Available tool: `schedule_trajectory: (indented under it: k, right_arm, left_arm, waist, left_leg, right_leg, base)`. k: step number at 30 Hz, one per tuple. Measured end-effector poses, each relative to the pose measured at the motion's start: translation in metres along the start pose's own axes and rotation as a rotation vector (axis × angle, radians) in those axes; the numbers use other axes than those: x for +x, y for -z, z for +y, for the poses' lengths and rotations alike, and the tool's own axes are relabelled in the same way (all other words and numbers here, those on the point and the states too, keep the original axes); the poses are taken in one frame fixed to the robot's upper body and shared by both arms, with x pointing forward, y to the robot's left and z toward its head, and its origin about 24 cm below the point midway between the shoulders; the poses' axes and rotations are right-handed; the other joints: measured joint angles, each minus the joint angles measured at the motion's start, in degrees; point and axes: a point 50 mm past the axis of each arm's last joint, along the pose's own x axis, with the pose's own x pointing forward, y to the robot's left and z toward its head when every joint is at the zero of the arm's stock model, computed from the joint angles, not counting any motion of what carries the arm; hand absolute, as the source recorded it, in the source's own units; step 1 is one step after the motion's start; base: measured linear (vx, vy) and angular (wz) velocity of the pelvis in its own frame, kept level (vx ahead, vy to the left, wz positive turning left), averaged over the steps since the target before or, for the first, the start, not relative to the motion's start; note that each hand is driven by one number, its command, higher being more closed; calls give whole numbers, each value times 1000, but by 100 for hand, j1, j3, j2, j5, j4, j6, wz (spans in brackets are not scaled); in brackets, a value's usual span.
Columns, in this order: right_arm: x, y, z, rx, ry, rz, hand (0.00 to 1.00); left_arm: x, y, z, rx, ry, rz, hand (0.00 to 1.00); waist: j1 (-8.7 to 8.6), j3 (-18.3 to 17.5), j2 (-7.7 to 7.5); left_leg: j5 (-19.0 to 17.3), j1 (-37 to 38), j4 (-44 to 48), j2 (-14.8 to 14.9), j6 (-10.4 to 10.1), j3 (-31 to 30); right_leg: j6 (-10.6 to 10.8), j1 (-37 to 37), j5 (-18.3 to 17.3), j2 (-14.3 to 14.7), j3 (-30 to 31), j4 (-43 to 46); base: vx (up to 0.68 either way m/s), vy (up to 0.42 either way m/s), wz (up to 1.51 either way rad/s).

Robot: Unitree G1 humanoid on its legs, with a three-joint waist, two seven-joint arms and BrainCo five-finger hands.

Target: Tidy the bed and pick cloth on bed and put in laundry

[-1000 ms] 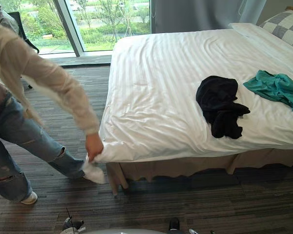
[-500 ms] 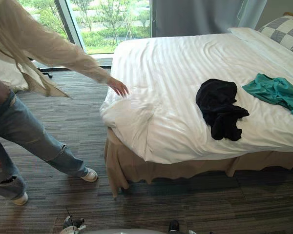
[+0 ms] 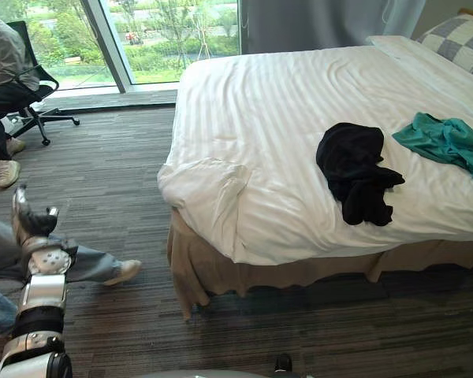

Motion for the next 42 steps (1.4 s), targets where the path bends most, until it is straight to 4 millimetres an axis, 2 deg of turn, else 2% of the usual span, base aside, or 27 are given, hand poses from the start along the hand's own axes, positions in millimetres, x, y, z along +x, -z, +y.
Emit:
schedule_trajectory:
  k: [1,3,4,7,8,10,13,15,20,26,29,30,37,40,42]
  right_arm:
    - [0,0,0,2,-1,1,0]
    - [1,-2,0,10,-6,-7,0]
    - [1,-3,0,15,-6,-8,0]
    - [2,-9,2,41,-7,-20,0]
    - [2,-9,2,43,-7,-21,0]
    - [4,-17,6,70,-16,-37,0]
    - [4,-20,7,95,-15,-44,0]
    - [4,-22,9,118,-8,-49,0]
    - [3,-24,13,162,-10,-59,0]
    - [2,-29,19,164,-31,-85,0]
    - [2,-32,22,161,-43,-102,0]
    - [1,-32,23,160,-48,-104,0]
    - [1,-36,25,99,-61,-123,0]
    - [2,-37,25,73,-68,-128,0]
    - [2,-40,25,61,-72,-135,0]
  left_arm:
    - [4,-11,-3,-6,0,-34,0]
    - [22,-58,-13,-35,-1,-162,0]
    - [26,-68,-16,-35,5,-186,0]
    - [38,-114,-30,-20,44,-293,0]
    - [40,-120,-32,-16,49,-306,0]
    - [47,-151,-37,-12,74,-369,0]
    - [47,-175,-45,-16,108,-408,0]
    - [48,-182,-47,-1,119,-422,0]
    - [56,-180,-45,19,137,-381,0]
    - [74,-180,-23,-16,89,-338,0]
    - [76,-179,-22,-10,88,-329,0]
    - [76,-177,-23,-7,92,-323,100]
    - [75,-159,-33,10,203,-261,100]
    - [74,-161,-35,-12,251,-277,100]
    - [73,-160,-37,-16,284,-277,100]
  waist:
    - [-11,1,10]
    - [-86,36,48]
    - [-121,61,69]
    - [-350,319,164]
    - [-385,328,170]
    - [-566,510,178]
    - [-593,669,189]
    - [-628,781,184]
    - [-582,1017,112]
    - [-547,1222,-24]
    - [-533,1276,-51]
    - [-533,1277,-51]
    - [-366,1345,-89]
    - [-259,1344,-89]
    - [-248,1343,-91]
  left_leg:
    - [-1,-60,15,-2,1,31]
    - [3,-361,88,-12,11,176]
    - [6,-424,97,-17,14,200]
    - [9,-539,111,-30,18,443]
    - [9,-580,112,-31,18,475]
    - [13,-733,113,-46,21,620]
    - [13,-874,101,-61,21,774]
    - [13,-997,101,-74,22,790]
    - [13,-1235,80,-86,21,916]
    - [14,-1610,79,-91,21,993]
    - [14,-1743,77,-81,20,991]
    - [14,-1760,76,-79,19,989]
    - [16,-1932,73,-57,16,987]
    - [17,-1918,79,-28,15,987]
    - [17,-1905,80,-21,15,972]
  right_leg:
    - [3,-69,17,1,68,1]
    - [-25,-423,132,0,244,4]
    - [-29,-496,154,-2,275,4]
    - [-41,-764,236,20,533,5]
    - [-41,-823,244,18,555,5]
    - [-49,-1075,316,17,716,6]
    - [-56,-1314,375,37,866,6]
    - [-50,-1446,399,33,900,7]
    - [-26,-1772,446,24,1045,7]
    - [-1,-2182,492,25,1126,8]
    - [2,-2297,496,21,1119,8]
    - [2,-2313,496,20,1114,8]
    - [7,-2461,500,19,1050,9]
    - [8,-2463,500,39,1022,47]
    - [8,-2455,500,39,1001,82]
  base:
    - [-71,-32,-36]
    - [-58,-43,-36]
    - [-59,-46,-31]
    - [-73,-40,-37]
    - [-54,-23,-35]
    - [-40,-12,-34]
    - [-22,-5,-27]
    - [-25,6,-9]
    - [-20,8,-11]
    - [-5,2,-4]
    - [8,4,4]
    - [0,0,0]
    - [0,-4,1]
    - [0,0,0]
    - [-2,-5,3]
